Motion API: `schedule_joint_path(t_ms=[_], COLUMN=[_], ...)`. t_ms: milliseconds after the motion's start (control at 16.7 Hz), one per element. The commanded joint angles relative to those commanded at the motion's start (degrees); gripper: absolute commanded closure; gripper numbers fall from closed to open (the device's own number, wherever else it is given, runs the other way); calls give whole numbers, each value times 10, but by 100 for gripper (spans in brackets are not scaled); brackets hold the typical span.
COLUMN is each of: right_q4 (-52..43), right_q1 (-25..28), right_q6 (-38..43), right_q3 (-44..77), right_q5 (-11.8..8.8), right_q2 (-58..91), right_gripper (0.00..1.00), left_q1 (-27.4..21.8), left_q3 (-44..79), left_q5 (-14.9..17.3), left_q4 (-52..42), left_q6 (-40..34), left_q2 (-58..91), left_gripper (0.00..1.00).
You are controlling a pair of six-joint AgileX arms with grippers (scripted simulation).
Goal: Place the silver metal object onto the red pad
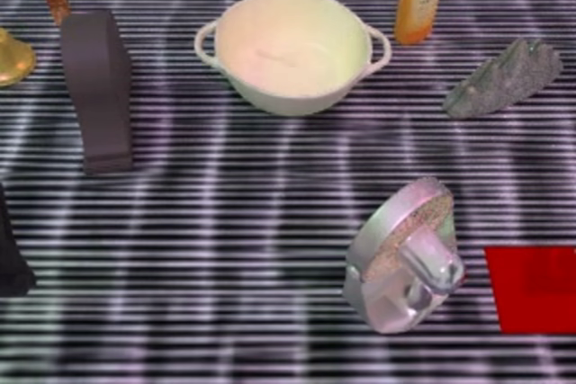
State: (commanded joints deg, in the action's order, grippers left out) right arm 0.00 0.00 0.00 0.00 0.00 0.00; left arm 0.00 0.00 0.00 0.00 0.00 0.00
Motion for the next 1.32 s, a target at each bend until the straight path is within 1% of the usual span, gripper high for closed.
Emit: schedule_joint_path(t_ms=[120, 240, 360, 480, 660, 1080, 1320], right_q4=[0, -17, -58, -118, -227, -494, -636], right_q1=[0, 9, 28, 54, 103, 234, 301], right_q6=[0, 17, 56, 114, 229, 550, 710], right_q3=[0, 17, 57, 118, 246, 633, 824], right_q5=[0, -1, -2, -1, -1, -2, -2], right_q2=[0, 18, 60, 126, 268, 686, 894], right_gripper=[0, 0, 0, 0, 0, 0, 0], left_q1=[0, 0, 0, 0, 0, 0, 0], left_q3=[0, 0, 0, 0, 0, 0, 0], left_q5=[0, 0, 0, 0, 0, 0, 0], left_q4=[0, 0, 0, 0, 0, 0, 0], left_q6=[0, 0, 0, 0, 0, 0, 0], left_q2=[0, 0, 0, 0, 0, 0, 0], left_gripper=[0, 0, 0, 0, 0, 0, 0])
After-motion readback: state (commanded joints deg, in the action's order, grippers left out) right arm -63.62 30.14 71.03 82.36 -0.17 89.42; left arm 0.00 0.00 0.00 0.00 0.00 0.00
